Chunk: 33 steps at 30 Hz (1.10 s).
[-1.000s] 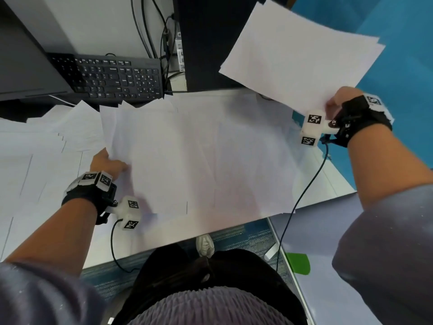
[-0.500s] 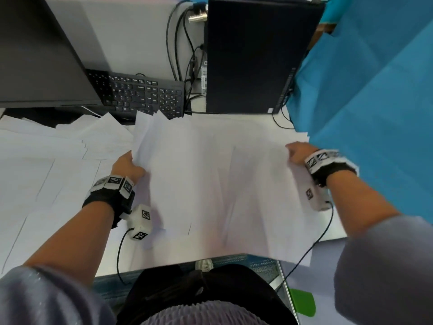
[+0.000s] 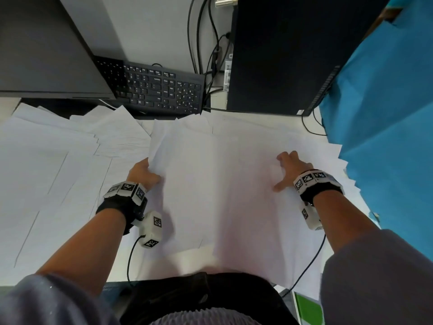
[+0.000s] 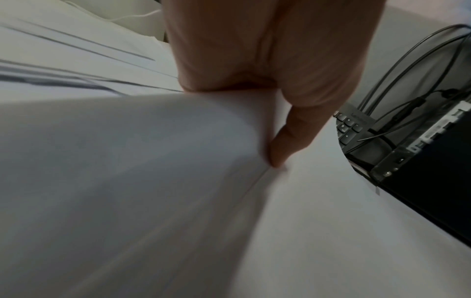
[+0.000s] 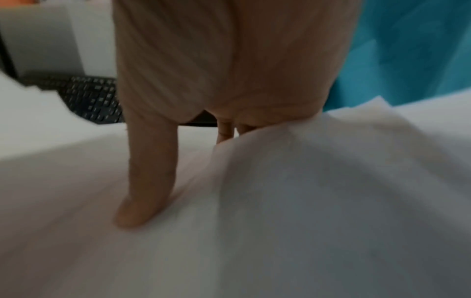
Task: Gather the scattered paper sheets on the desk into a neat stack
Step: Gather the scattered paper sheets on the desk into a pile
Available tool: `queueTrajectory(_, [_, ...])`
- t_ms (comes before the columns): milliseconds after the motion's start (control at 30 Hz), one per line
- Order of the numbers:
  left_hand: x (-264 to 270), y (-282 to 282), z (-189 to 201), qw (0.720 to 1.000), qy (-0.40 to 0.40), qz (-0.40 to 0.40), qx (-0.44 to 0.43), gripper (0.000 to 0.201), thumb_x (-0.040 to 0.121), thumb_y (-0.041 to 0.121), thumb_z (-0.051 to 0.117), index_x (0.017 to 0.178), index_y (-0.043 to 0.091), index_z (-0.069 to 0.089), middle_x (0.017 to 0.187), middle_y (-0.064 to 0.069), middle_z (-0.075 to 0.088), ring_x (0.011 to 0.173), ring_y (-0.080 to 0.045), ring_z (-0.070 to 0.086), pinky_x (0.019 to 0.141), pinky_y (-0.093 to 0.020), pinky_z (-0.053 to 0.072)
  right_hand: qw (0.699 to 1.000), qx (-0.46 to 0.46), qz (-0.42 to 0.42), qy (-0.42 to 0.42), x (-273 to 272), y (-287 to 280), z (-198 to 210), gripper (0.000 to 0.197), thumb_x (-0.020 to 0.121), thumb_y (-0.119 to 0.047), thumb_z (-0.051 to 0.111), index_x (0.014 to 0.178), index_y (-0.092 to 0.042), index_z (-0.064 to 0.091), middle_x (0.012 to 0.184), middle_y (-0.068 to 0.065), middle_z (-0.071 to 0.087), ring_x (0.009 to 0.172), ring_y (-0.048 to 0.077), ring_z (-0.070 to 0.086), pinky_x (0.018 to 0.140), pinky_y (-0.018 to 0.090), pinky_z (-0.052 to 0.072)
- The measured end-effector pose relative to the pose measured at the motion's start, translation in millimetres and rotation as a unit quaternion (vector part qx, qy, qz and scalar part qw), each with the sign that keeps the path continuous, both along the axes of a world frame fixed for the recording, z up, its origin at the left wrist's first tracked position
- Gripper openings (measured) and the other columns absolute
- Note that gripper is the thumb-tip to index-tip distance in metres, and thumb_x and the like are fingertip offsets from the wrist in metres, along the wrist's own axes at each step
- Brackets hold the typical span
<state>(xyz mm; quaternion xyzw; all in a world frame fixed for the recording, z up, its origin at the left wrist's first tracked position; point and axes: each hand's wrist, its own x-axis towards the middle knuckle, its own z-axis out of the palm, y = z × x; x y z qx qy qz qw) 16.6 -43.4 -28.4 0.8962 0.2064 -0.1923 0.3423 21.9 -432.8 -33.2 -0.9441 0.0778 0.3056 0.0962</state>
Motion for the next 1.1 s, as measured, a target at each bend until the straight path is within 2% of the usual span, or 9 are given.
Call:
queueTrajectory(133, [0, 2, -8, 0.998, 0.037, 0.012, -0.047, 0.052, 0.073, 0.005, 0.073, 0.123, 0.003, 0.058, 0.119, -0.020, 0.063, 0.111, -0.035, 0.058, 0.094, -0.040, 0.046, 0.999, -0.021, -0.007, 0.023, 4, -3, -2, 0.079, 0.058, -0.039, 0.085, 0.123, -0.022, 0.042, 0.118, 0.002, 0.060, 0.111, 0.027, 0.054, 0.100, 0.041, 0.026])
queueTrajectory(233, [1, 4, -9, 0.993, 0.075, 0.014, -0.095, 0.060, 0.065, 0.013, 0.081, 0.120, 0.002, 0.061, 0.115, -0.016, 0.065, 0.109, -0.031, 0.059, 0.097, -0.040, 0.044, 0.997, -0.059, 0.019, 0.049, 9, -1, 7, 0.058, 0.072, -0.029, 0.076, 0.125, -0.021, 0.054, 0.124, 0.007, 0.057, 0.120, 0.029, 0.048, 0.104, 0.041, 0.028])
queueTrajectory(333, [1, 5, -9, 0.992, 0.080, 0.017, -0.100, 0.052, 0.067, 0.008, 0.082, 0.115, 0.002, 0.063, 0.110, -0.013, 0.066, 0.104, -0.028, 0.060, 0.097, -0.038, 0.044, 0.999, 0.024, 0.003, 0.045, 13, -4, 23, 0.055, 0.084, -0.009, 0.065, 0.136, -0.013, 0.048, 0.141, 0.011, 0.046, 0.129, 0.028, 0.044, 0.107, 0.033, 0.033])
queueTrajectory(467, [0, 4, -8, 0.995, 0.054, 0.025, -0.074, 0.051, 0.062, 0.009, 0.081, 0.110, -0.001, 0.065, 0.109, -0.019, 0.068, 0.102, -0.033, 0.062, 0.090, -0.039, 0.049, 0.996, 0.054, 0.009, -0.066, 26, -6, 71, 0.055, 0.087, 0.002, 0.056, 0.139, -0.011, 0.045, 0.146, 0.013, 0.041, 0.133, 0.028, 0.040, 0.111, 0.032, 0.027])
queueTrajectory(600, [3, 5, -4, 0.997, 0.013, 0.058, -0.042, 0.038, 0.072, 0.004, 0.071, 0.109, -0.001, 0.064, 0.110, -0.020, 0.066, 0.103, -0.036, 0.061, 0.079, -0.033, 0.045, 0.976, 0.069, 0.041, -0.203, 43, -2, 145, 0.036, 0.082, 0.008, 0.052, 0.115, -0.002, 0.063, 0.116, 0.018, 0.063, 0.115, 0.032, 0.056, 0.100, 0.040, 0.041])
queueTrajectory(767, [11, 6, 5, 0.995, 0.029, 0.026, -0.091, 0.046, 0.072, -0.007, 0.068, 0.117, -0.001, 0.061, 0.116, -0.021, 0.065, 0.111, -0.036, 0.059, 0.089, -0.036, 0.046, 0.963, 0.102, 0.047, -0.245, 66, 24, 209, 0.039, 0.081, 0.008, 0.050, 0.109, -0.014, 0.065, 0.097, 0.005, 0.059, 0.097, 0.018, 0.054, 0.086, 0.030, 0.040])
queueTrajectory(867, [12, -5, 5, 0.989, 0.074, -0.027, -0.128, 0.046, 0.069, -0.009, 0.068, 0.114, -0.001, 0.063, 0.113, -0.021, 0.065, 0.112, -0.036, 0.059, 0.092, -0.035, 0.044, 0.973, 0.056, 0.103, -0.197, 87, 60, 178, 0.037, 0.079, 0.004, 0.053, 0.110, -0.013, 0.063, 0.105, 0.012, 0.064, 0.105, 0.029, 0.061, 0.094, 0.042, 0.048])
queueTrajectory(1000, [11, -20, 6, 0.962, 0.104, 0.051, -0.246, 0.026, 0.053, 0.016, 0.070, 0.078, 0.018, 0.061, 0.088, -0.008, 0.065, 0.099, -0.029, 0.061, 0.096, -0.038, 0.045, 0.988, -0.012, 0.127, -0.087, 89, 119, 82, 0.049, 0.087, -0.006, 0.049, 0.134, -0.022, 0.045, 0.136, 0.008, 0.052, 0.126, 0.033, 0.048, 0.108, 0.052, 0.031])
queueTrajectory(1100, [15, -19, -2, 0.939, 0.139, 0.102, -0.296, 0.055, 0.064, 0.043, 0.081, 0.108, 0.013, 0.066, 0.106, -0.006, 0.069, 0.102, -0.025, 0.063, 0.095, -0.036, 0.047, 0.993, 0.032, 0.103, -0.054, 82, 148, 39, 0.054, 0.086, -0.002, 0.045, 0.135, -0.025, 0.039, 0.123, 0.006, 0.060, 0.115, 0.030, 0.054, 0.106, 0.047, 0.028])
